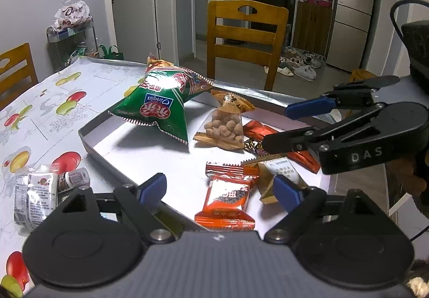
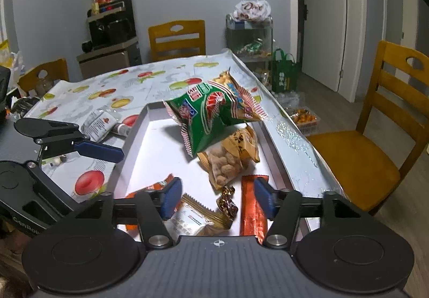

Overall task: Organize snacks
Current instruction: 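Open both tools to drop the orange packet and chocolate into the tray, then move both tools back over the remaining snacks on the tablecloth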

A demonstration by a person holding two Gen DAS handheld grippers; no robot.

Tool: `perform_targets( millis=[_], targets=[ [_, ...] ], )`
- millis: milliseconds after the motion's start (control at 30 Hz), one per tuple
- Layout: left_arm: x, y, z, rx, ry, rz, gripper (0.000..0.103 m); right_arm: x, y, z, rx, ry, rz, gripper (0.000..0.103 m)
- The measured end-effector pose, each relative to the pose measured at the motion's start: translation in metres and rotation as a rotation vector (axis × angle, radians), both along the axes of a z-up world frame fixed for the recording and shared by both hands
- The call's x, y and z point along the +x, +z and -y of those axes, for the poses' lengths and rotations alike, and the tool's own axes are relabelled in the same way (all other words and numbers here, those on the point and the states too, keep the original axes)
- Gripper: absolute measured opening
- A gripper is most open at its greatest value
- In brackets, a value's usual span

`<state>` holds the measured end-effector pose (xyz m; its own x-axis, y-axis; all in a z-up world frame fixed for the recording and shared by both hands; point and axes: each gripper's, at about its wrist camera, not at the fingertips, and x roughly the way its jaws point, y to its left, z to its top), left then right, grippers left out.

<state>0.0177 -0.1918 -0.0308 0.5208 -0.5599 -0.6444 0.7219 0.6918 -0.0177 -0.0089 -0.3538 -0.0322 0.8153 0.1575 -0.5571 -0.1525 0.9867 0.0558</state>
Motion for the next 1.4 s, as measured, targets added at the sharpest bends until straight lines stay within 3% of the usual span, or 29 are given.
perform_targets(
  millis=[500,1000,1267,1333,1400],
  targets=[
    [-0.019,0.014,-0.051,-0.068,0.074,0.016,0.090,-0.003,0.011,-0.027,-0.004,0.056,0.020,0.081],
    [-0.026,0.010,-0.168,-0.037,0.366,0.066,0.090,-0.011,0.010,-0.091,-0.006,0.241,-0.044,0.083],
    [-0.002,0.002,-0.185,0.022,0.419,0.107,0.090,-0.028,0.001,-0.128,-0.044,0.334,-0.139,0.073],
    [0.006,-0.003,-0.179,0.039,0.438,0.110,0.090,-0.031,0.000,-0.134,-0.053,0.344,-0.185,0.057],
    [0.011,-0.009,-0.176,0.039,0.445,0.114,0.090,-0.038,0.002,-0.138,-0.061,0.348,-0.191,0.055]
  ],
)
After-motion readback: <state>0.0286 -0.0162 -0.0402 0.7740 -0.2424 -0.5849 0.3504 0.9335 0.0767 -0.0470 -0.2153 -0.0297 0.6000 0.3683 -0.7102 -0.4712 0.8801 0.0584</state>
